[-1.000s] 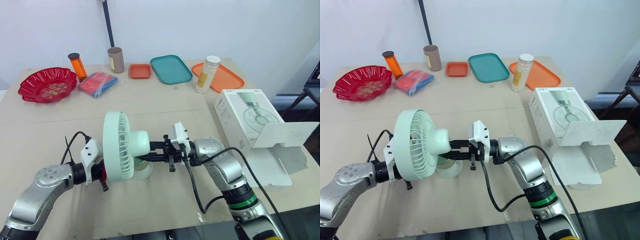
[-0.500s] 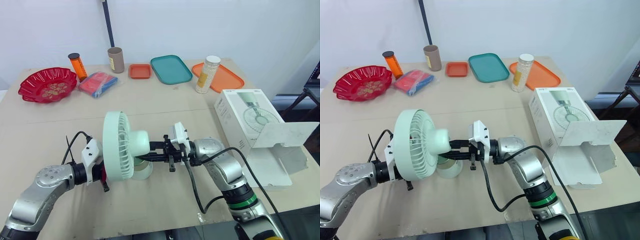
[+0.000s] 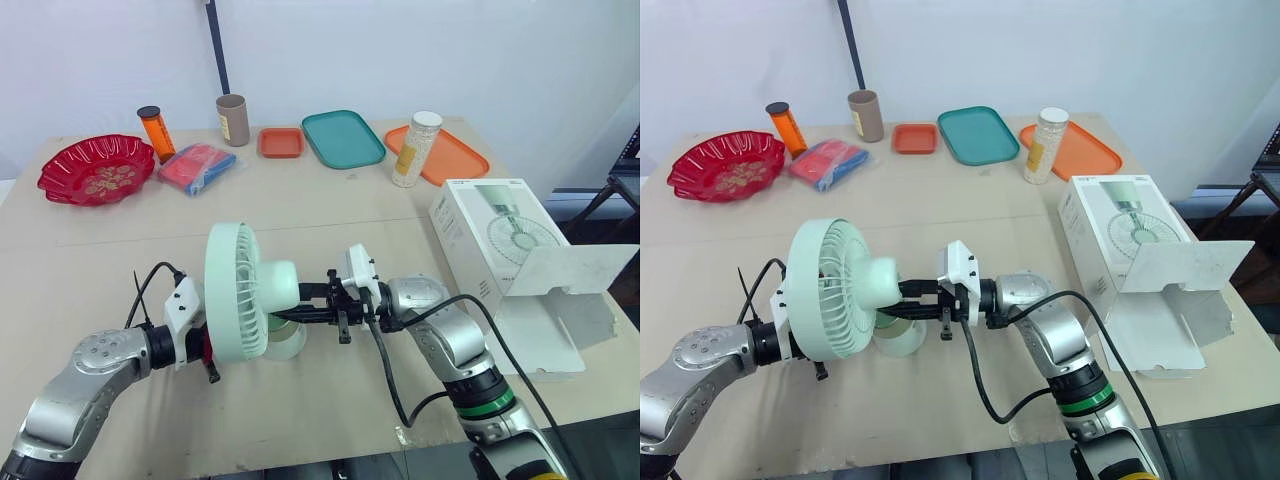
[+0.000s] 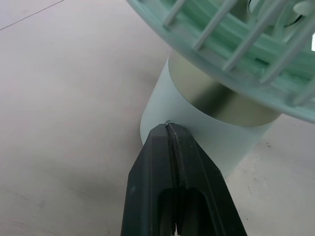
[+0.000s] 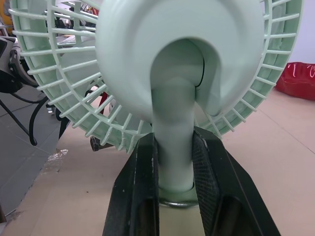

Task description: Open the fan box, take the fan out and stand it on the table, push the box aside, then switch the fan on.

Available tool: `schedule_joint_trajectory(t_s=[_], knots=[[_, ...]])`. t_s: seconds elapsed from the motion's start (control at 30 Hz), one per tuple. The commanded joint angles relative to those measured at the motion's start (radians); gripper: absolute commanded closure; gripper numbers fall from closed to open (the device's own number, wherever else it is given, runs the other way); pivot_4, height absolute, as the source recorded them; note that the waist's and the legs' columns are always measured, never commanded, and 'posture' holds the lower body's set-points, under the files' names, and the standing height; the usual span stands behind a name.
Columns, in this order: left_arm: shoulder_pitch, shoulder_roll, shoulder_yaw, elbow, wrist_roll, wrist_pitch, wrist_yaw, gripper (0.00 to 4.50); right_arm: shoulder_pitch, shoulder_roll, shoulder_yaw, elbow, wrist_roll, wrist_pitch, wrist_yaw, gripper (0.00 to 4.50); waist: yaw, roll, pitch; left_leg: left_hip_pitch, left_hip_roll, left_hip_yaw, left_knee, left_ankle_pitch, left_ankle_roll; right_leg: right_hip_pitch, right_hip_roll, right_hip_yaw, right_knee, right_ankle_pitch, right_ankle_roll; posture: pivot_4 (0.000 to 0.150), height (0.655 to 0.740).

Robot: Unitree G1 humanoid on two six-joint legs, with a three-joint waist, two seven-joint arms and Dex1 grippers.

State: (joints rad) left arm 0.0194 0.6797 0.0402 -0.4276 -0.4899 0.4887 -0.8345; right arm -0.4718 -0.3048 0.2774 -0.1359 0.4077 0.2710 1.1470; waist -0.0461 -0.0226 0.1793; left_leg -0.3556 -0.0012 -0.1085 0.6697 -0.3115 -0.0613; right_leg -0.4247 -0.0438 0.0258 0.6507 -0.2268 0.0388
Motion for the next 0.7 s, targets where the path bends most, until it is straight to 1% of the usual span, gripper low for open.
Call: schedule_joint_trajectory(t_s=[0.03, 0.7], knots=[[-0.004, 0.000, -0.009, -0.052, -0.018, -0.004, -0.016, 4.44, -0.010, 0.011, 0.009, -0.044, 0.009, -0.017, -0.006, 4.08, 0.000, 0.000, 0.000, 0.000, 0.000, 0.000, 0.000, 0.000, 0.000, 0.000, 0.000, 0.000, 0.000, 0.000, 0.000, 0.150, 0.7400], [0.000, -0.001, -0.007, -0.051, -0.015, -0.006, -0.012, 4.44, -0.016, 0.011, 0.008, -0.035, 0.007, -0.020, -0.003, 4.08, 0.000, 0.000, 0.000, 0.000, 0.000, 0.000, 0.000, 0.000, 0.000, 0.000, 0.000, 0.000, 0.000, 0.000, 0.000, 0.150, 0.7400]])
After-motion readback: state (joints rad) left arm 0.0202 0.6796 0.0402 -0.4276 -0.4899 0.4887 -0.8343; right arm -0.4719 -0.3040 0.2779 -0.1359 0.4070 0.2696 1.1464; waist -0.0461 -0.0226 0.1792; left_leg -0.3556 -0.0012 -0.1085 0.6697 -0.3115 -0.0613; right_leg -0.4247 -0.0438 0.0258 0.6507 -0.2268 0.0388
